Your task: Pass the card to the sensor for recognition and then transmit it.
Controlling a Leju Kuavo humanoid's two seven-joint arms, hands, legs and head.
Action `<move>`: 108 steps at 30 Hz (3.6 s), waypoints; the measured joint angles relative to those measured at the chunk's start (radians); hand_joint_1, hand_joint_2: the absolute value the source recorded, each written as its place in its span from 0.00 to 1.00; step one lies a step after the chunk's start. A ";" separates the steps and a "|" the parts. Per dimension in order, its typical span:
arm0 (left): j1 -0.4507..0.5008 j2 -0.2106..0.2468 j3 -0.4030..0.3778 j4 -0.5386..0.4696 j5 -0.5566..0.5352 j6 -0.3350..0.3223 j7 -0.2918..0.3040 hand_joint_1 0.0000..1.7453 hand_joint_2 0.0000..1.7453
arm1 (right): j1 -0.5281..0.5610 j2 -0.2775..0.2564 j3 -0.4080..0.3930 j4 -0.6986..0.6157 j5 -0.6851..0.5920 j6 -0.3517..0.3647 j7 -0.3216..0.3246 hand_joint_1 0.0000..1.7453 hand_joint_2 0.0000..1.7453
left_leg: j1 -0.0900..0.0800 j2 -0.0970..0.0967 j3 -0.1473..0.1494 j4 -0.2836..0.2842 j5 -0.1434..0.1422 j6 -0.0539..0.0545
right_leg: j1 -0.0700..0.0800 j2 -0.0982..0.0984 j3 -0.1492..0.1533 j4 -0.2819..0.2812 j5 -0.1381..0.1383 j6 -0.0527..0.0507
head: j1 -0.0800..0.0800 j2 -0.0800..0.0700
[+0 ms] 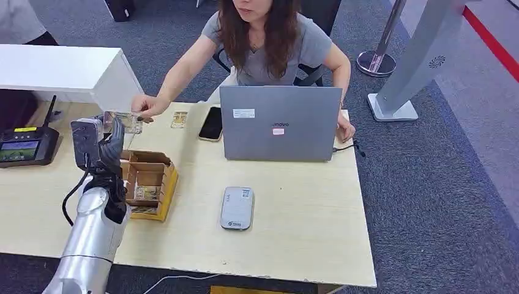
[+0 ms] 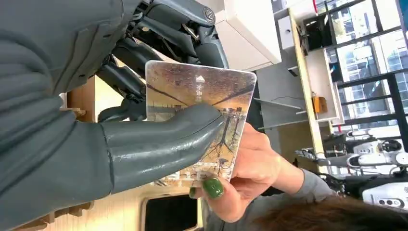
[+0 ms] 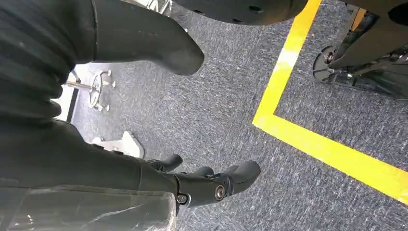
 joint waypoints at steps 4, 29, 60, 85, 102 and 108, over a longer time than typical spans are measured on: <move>0.000 0.000 0.000 0.000 0.000 0.001 0.003 0.00 1.00 | 0.000 0.000 0.000 0.000 0.000 0.000 0.000 0.00 1.00 | 0.000 0.000 0.000 0.000 0.000 0.000 | 0.000 0.000 0.000 0.000 0.000 0.000 | 0.000 0.000; 0.088 0.090 -0.043 -0.123 -0.184 -0.053 0.090 0.00 1.00 | 0.020 0.000 -0.003 0.000 -0.055 -0.018 -0.010 0.00 1.00 | 0.000 0.000 0.000 0.000 0.000 0.000 | 0.000 0.001 0.000 0.000 0.000 0.000 | 0.000 0.000; 0.073 0.614 -0.144 -0.362 -0.231 -0.506 0.309 0.00 1.00 | 0.041 -0.007 -0.060 0.000 -0.107 -0.021 -0.023 0.00 1.00 | 0.002 0.003 -0.001 -0.001 0.000 -0.001 | 0.001 0.005 -0.002 0.001 -0.001 -0.001 | 0.000 0.000; 0.574 0.506 -0.033 -0.565 -0.148 -0.434 0.145 0.00 1.00 | 0.042 -0.007 -0.090 0.000 -0.110 -0.036 -0.022 0.00 1.00 | 0.000 0.004 -0.001 -0.001 -0.002 -0.001 | 0.000 0.005 -0.003 0.000 -0.001 -0.001 | 0.000 0.000; 0.687 0.425 -0.023 -0.564 -0.445 -0.286 0.193 0.00 1.00 | 0.046 -0.011 -0.092 -0.001 -0.104 -0.052 -0.012 0.00 1.00 | 0.001 0.002 -0.001 -0.001 -0.001 -0.001 | 0.000 0.003 -0.002 0.000 -0.001 -0.001 | 0.000 0.000; 0.675 0.409 -0.024 -0.565 -0.607 -0.191 0.196 0.00 1.00 | 0.046 -0.012 -0.092 -0.001 -0.098 -0.050 -0.006 0.00 1.00 | 0.001 0.002 -0.001 -0.001 -0.001 -0.001 | 0.000 0.003 -0.002 0.000 -0.001 -0.001 | 0.000 0.000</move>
